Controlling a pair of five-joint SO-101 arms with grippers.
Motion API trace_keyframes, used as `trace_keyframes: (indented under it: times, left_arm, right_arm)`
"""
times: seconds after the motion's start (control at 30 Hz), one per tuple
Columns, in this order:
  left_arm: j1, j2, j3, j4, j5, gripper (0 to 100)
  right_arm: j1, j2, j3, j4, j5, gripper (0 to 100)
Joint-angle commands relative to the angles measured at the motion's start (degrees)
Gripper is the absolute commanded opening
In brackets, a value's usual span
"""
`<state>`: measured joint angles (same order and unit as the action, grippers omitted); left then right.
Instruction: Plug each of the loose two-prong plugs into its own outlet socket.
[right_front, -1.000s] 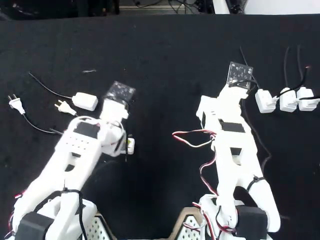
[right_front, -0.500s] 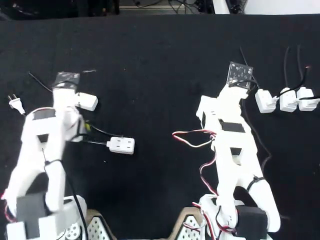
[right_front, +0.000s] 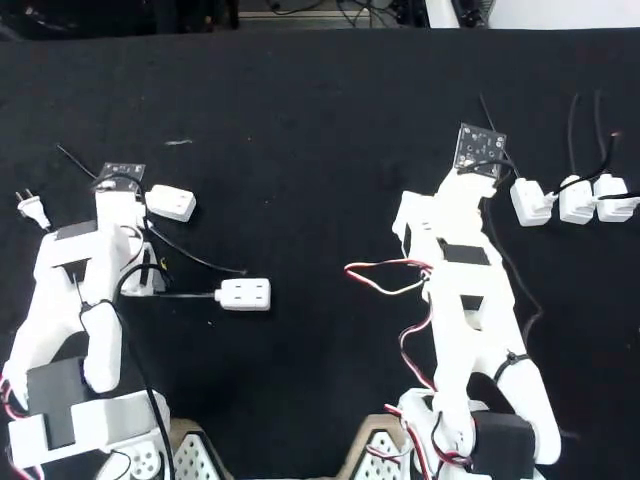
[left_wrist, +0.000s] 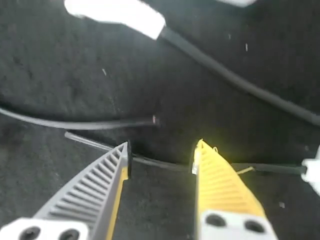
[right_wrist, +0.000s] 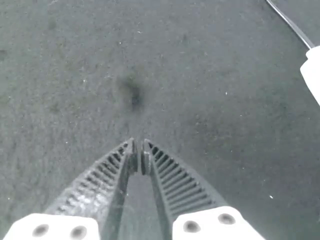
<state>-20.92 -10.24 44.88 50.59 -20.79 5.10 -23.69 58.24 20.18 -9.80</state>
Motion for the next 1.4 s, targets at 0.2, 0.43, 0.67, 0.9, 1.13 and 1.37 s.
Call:
trace_keyframes:
  times: [0.2, 0.43, 0.67, 0.9, 1.13, 1.37]
  left_arm:
    - [-0.75, 0.0, -0.92, 6.68, -0.44, 21]
    - [-0.75, 0.0, -1.27, 9.23, -0.35, 21]
    - [-4.0, 0.0, -11.38, 17.23, -0.18, 21]
    - [-10.24, 0.0, -26.42, 21.54, -0.09, 21]
    - [-18.15, 4.48, -28.18, 5.45, 10.55, 22]
    - [-19.91, 17.67, -33.89, 1.58, 22.68, 22]
  right_arm:
    - [-1.32, 0.22, -3.3, -1.32, -0.09, 1.2]
    - [-1.32, 0.31, -3.3, -1.32, -0.09, 1.2]
    - [-1.32, 0.31, -3.3, -1.32, -0.09, 1.2]
    - [-1.32, 0.31, -3.38, -1.32, -0.09, 1.2]
    - [-1.32, 0.31, -3.21, -1.32, -0.09, 1.2]
    - [-2.64, 0.31, -3.03, -1.32, -0.09, 1.2]
